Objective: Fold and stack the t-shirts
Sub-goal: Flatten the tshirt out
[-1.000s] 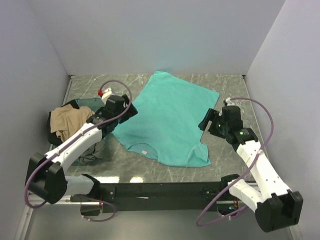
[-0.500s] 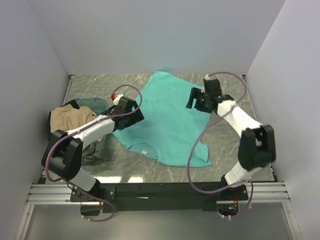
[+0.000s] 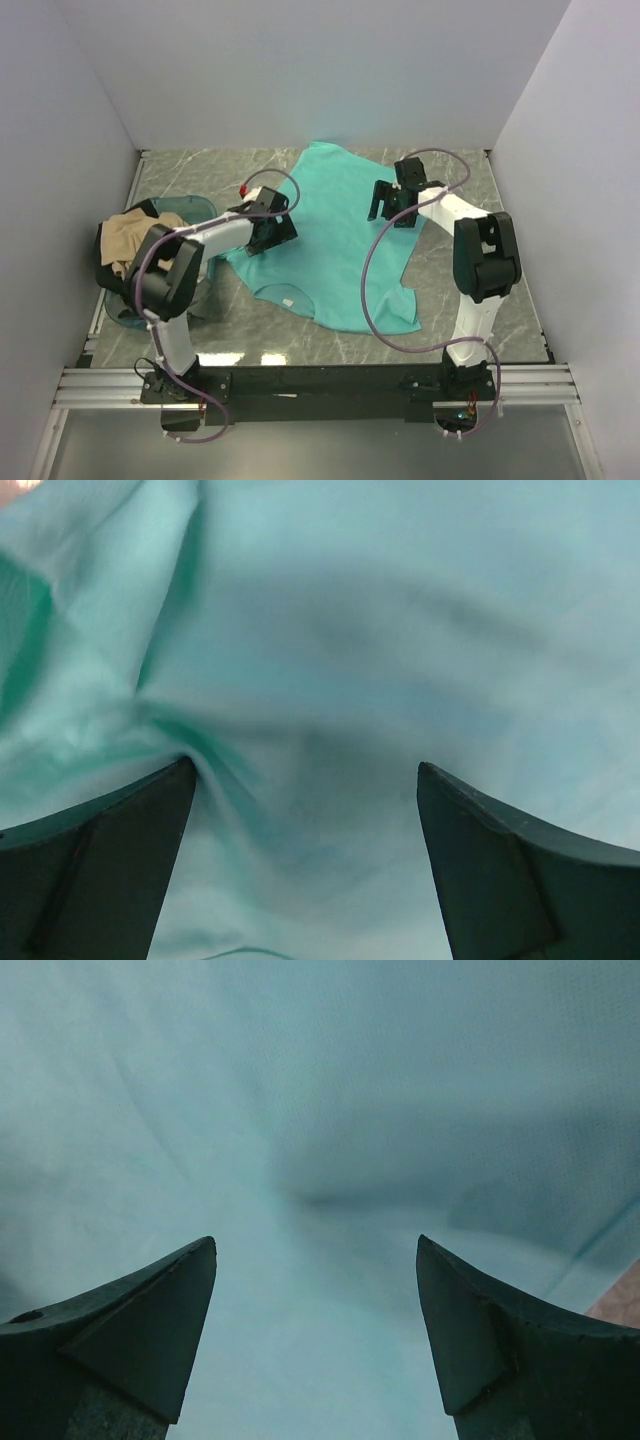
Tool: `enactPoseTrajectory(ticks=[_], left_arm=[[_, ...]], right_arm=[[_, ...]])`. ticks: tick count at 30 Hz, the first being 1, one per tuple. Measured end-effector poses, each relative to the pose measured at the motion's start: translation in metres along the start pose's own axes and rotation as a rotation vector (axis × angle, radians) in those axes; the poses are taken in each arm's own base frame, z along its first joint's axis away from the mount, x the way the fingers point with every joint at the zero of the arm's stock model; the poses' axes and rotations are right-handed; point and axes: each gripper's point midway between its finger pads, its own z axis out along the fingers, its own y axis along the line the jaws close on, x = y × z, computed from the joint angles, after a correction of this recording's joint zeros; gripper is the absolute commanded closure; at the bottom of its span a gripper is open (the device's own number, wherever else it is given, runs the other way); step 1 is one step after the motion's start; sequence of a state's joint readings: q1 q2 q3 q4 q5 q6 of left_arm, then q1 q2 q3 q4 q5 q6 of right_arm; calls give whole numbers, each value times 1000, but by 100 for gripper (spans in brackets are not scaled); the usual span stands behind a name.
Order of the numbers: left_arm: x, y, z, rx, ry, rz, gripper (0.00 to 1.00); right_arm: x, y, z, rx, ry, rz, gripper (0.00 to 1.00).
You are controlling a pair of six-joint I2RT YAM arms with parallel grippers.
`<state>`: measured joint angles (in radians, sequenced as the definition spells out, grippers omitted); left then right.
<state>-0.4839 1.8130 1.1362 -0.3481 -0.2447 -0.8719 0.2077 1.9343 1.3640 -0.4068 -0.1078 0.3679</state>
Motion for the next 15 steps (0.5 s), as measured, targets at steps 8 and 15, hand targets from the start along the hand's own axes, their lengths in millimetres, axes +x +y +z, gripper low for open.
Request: enactPoseTrajectory(ticks=[8,15], left_arm=[[-52,-58,49,28,-65,56,1],[-132,-155,109,237,-176,137,1]], right_arm=[[14,-30,6,-8,30,79,15],[37,-36,-8,-36,21,116,15]])
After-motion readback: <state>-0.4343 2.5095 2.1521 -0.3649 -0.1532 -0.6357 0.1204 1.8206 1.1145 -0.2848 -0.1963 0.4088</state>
